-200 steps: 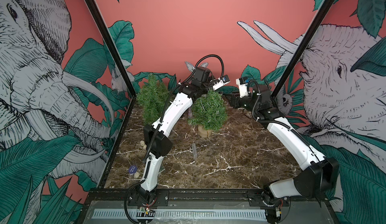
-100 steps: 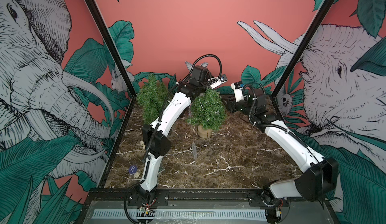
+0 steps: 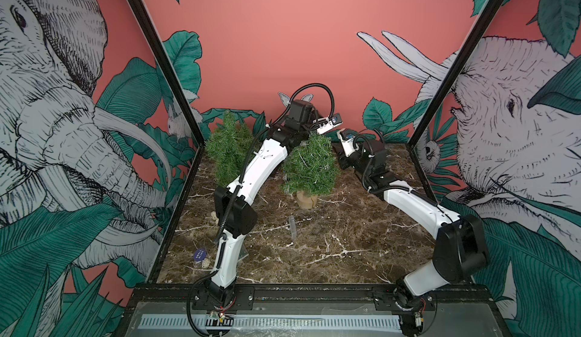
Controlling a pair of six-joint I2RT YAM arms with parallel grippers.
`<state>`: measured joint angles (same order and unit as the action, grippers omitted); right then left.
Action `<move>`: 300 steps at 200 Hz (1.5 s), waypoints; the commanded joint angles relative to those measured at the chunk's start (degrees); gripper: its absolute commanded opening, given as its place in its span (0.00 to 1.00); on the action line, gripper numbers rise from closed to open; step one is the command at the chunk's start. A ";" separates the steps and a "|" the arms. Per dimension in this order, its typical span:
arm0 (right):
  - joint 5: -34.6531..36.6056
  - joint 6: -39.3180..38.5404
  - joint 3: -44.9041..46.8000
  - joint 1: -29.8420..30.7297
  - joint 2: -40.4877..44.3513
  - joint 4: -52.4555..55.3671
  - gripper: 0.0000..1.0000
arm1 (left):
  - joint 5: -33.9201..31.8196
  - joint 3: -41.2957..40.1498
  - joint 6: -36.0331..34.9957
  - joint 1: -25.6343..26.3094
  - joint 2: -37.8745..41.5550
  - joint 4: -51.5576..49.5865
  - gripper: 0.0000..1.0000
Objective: Wrap string light around the christmas tree
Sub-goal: Wrap the light string around the Christmas tree.
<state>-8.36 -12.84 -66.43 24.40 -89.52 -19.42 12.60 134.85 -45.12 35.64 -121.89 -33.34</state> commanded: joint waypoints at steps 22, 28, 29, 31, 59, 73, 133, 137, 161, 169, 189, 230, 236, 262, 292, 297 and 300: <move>-2.36 -4.82 0.87 1.58 -1.80 -15.79 0.37 | 1.21 0.47 -2.46 -0.22 2.00 0.52 0.89; -2.65 -5.31 0.91 1.82 -1.80 -16.20 0.37 | 1.12 0.31 -2.73 -0.27 1.94 0.48 0.89; -2.64 -5.42 0.89 1.85 -1.80 -16.27 0.37 | 1.12 0.32 -2.80 -0.33 1.93 0.48 0.89; -2.74 -5.61 0.81 1.91 -1.80 -16.38 0.37 | 1.05 0.26 -2.96 -0.38 1.96 0.47 0.89; -3.04 -7.94 1.14 2.84 -1.80 -17.84 0.36 | 0.39 -0.09 -4.91 -0.49 1.70 0.59 0.89; -3.49 -8.17 1.24 3.24 -1.67 -18.10 0.34 | -0.23 -0.44 -5.45 -0.48 1.52 1.04 0.89; -4.18 -7.42 1.77 4.34 -1.80 -20.82 0.19 | -2.14 -1.46 -7.33 -0.48 1.04 1.90 0.89; -4.17 -7.40 1.67 4.44 -1.80 -20.89 0.17 | -2.40 -1.56 -7.41 -0.48 1.04 2.15 0.89; -3.30 -6.59 1.98 4.45 -1.80 -21.25 0.08 | -3.54 -3.01 -8.00 -0.48 1.43 4.15 0.90; -2.97 -6.42 2.48 4.44 -1.79 -21.59 0.06 | -3.78 -3.68 -8.11 -0.48 1.71 5.39 0.90; -1.51 -5.90 3.91 4.29 -1.80 -21.95 0.02 | -5.37 -7.20 -9.16 -0.49 2.89 10.82 0.91; -0.40 -2.17 7.53 2.96 -3.70 -24.73 0.00 | -13.88 -14.17 -12.36 -0.38 4.11 26.61 1.00; -0.44 -1.80 7.71 2.78 -3.81 -24.76 0.00 | -14.98 -14.86 -12.82 -0.46 4.15 28.78 1.00; -0.39 -1.17 7.82 2.59 -4.60 -24.46 0.00 | -17.00 -18.37 -14.47 -0.34 5.05 37.20 1.00; -0.52 1.30 7.68 1.79 -5.02 -24.62 0.00 | -16.51 -24.85 -21.55 -0.27 6.12 49.34 1.00; -0.67 1.63 7.64 1.65 -5.11 -24.63 0.00 | -16.61 -25.61 -23.00 -0.30 6.04 50.83 1.00; -0.65 1.78 7.61 1.62 -5.02 -24.62 0.00 | -16.85 -25.92 -23.73 -0.25 5.98 51.96 1.00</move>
<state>-8.60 -13.63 -58.65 26.59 -93.76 -40.29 -3.05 112.75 -60.93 34.98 -119.22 5.61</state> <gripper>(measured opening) 0.050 0.996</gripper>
